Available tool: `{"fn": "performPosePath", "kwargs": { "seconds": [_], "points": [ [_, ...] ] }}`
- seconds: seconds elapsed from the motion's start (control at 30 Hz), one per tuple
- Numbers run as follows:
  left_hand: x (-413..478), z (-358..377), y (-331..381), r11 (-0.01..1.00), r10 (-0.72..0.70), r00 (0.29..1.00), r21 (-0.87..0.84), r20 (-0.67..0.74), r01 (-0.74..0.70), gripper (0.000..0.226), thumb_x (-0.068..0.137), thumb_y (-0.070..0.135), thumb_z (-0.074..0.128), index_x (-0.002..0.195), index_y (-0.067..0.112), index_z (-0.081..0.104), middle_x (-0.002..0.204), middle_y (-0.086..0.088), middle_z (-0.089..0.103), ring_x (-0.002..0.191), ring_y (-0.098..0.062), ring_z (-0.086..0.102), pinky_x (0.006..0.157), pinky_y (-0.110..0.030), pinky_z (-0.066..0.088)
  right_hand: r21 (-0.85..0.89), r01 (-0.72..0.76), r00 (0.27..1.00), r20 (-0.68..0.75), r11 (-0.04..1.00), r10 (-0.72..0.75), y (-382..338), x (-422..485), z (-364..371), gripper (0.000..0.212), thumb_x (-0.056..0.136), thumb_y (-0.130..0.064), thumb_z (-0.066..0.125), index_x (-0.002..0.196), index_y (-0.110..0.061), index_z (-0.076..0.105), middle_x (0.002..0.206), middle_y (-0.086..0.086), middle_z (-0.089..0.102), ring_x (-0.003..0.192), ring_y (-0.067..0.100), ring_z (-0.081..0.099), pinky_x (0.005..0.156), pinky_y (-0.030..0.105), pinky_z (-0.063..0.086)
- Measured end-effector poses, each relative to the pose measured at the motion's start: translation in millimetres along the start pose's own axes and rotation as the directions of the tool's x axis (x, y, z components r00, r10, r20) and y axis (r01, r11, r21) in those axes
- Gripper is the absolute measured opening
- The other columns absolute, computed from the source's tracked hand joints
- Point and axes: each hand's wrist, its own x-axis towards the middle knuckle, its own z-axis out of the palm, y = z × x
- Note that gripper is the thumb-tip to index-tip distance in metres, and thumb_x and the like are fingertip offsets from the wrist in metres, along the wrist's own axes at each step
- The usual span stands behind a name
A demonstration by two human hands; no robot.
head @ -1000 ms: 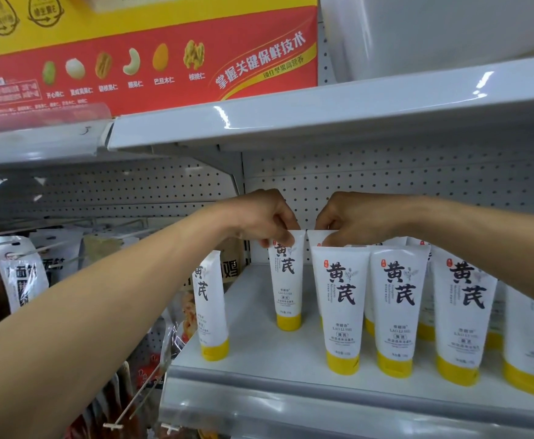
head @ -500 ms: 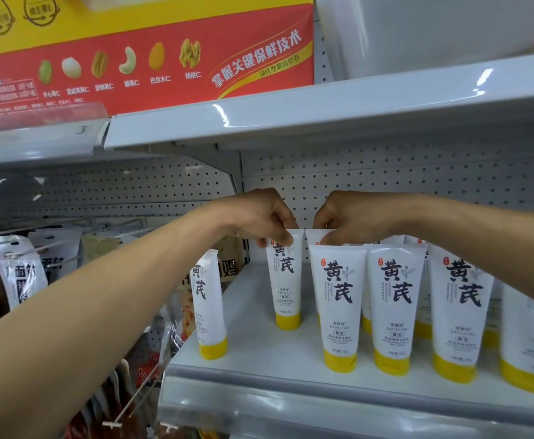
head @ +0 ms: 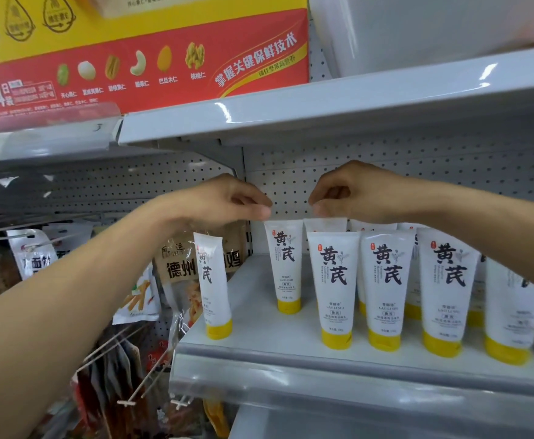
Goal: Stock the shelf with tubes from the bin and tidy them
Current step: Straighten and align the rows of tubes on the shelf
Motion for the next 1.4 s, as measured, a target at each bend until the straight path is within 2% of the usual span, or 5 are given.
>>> {"fn": "performPosePath", "kwargs": {
  "seconds": [0.27, 0.4, 0.57, 1.1, 1.4],
  "points": [
    [-42, -17, -27, 0.986, -0.153, 0.97, 0.097, 0.188, 0.137, 0.046, 0.08, 0.025, 0.076, 0.123, 0.032, 0.061, 0.122, 0.02, 0.059, 0.114, 0.001, 0.054, 0.102, -0.023, 0.04, -0.068, 0.018, 0.977, 0.215, 0.998, -0.003, -23, -27, 6, 0.037, 0.083, -0.06, 0.057, 0.089, -0.026, 0.072, 0.088, -0.006, 0.073, 0.085, 0.019, 0.068, 0.079, 0.043, 0.056],
    [-40, -8, -29, 0.989, -0.148, 0.973, 0.045, 0.176, 0.143, 0.023, 0.085, 0.01, 0.071, 0.106, 0.02, 0.067, 0.105, 0.003, 0.069, 0.09, -0.016, 0.068, 0.078, -0.026, 0.057, -0.148, -0.008, 0.956, 0.288, 0.989, 0.05, -25, -32, 11, 0.017, 0.085, -0.043, 0.068, 0.079, -0.027, 0.065, 0.082, -0.009, 0.071, 0.077, 0.014, 0.066, 0.066, 0.032, 0.051],
    [-32, 11, -18, 0.989, -0.097, 0.99, -0.1, 0.103, 0.108, 0.015, 0.085, 0.01, 0.071, 0.098, 0.016, 0.07, 0.086, 0.003, 0.072, 0.068, -0.01, 0.067, 0.066, -0.02, 0.056, -0.157, -0.04, 0.961, 0.265, 0.987, 0.081, -24, -33, 16, 0.013, 0.085, -0.035, 0.07, 0.081, -0.023, 0.064, 0.082, -0.009, 0.071, 0.076, 0.013, 0.067, 0.068, 0.033, 0.053],
    [-17, 44, 15, 0.97, 0.016, 1.0, -0.241, 0.017, -0.012, 0.014, 0.084, 0.013, 0.073, 0.094, 0.021, 0.068, 0.094, 0.001, 0.074, 0.078, -0.014, 0.068, 0.068, -0.025, 0.059, -0.189, -0.058, 0.967, 0.232, 0.98, 0.102, -23, -34, 19, 0.016, 0.083, -0.037, 0.07, 0.082, -0.023, 0.064, 0.083, -0.008, 0.07, 0.077, 0.014, 0.066, 0.073, 0.038, 0.055],
    [-32, 65, 10, 0.945, -0.012, 0.992, -0.326, -0.128, -0.03, 0.054, 0.076, 0.02, 0.081, 0.123, 0.024, 0.054, 0.102, 0.007, 0.067, 0.087, -0.006, 0.066, 0.069, -0.011, 0.052, -0.336, -0.045, 0.994, 0.076, 0.941, 0.075, -30, -46, 25, 0.029, 0.087, -0.051, 0.06, 0.105, -0.028, 0.057, 0.1, -0.012, 0.063, 0.09, 0.012, 0.058, 0.075, 0.031, 0.04]
  ]
}}
